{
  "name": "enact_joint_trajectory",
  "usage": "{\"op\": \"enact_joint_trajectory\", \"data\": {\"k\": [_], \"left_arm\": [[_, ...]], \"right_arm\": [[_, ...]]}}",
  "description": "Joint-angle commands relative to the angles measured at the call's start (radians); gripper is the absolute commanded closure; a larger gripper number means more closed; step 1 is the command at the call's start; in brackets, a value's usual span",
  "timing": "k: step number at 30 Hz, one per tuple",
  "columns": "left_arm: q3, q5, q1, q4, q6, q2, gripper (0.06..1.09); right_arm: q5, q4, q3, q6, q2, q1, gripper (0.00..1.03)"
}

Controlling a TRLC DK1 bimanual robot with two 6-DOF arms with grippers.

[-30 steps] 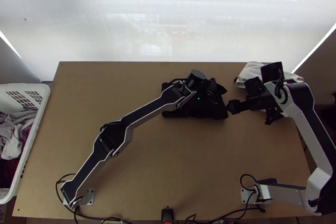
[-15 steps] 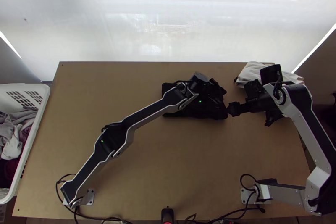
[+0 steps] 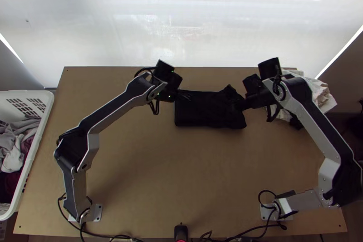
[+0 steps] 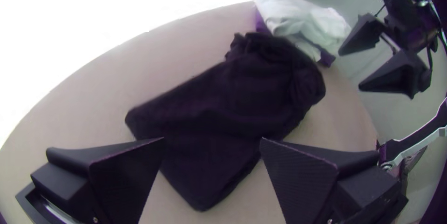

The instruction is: Fold the t-shirt

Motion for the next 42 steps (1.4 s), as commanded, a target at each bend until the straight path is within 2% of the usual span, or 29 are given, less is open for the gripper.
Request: {"op": "enact_joint_trajectory", "data": {"k": [1,4,7,11,15,22,28,32,42], "left_arm": [[-0.314,0.013,0.055,0.011,0.018,-0.144,0.11],[-0.346,0.012,0.051,0.011,0.018,-0.156,0.11],[-0.349,0.012,0.051,0.011,0.025,-0.156,0.11],[-0.346,0.01,0.051,0.015,0.038,-0.136,0.12],[-0.3,0.008,0.045,0.017,0.06,-0.073,0.11],[-0.071,-0.007,0.023,0.011,0.072,0.069,0.11],[0.091,-0.033,0.012,-0.002,0.075,0.18,0.11],[0.105,-0.035,0.011,-0.003,0.084,0.215,0.11],[0.001,-0.036,0.038,-0.005,0.126,0.227,0.11]], "right_arm": [[-0.022,0.071,0.091,0.018,0.195,0.15,0.04],[-0.023,0.148,-0.003,0.015,0.229,0.154,0.04],[-0.025,0.212,-0.13,0.007,0.219,0.097,0.04],[-0.027,0.256,-0.297,-0.025,0.133,0.017,0.04],[-0.027,0.256,-0.374,-0.043,0.025,-0.027,0.04],[-0.025,0.253,-0.34,-0.049,-0.071,-0.012,0.04],[-0.019,0.243,-0.271,-0.048,-0.074,0.019,0.04],[0.041,0.249,-0.271,-0.069,-0.057,0.089,0.04],[0.058,0.289,-0.256,-0.062,0.048,0.123,0.04]]}}
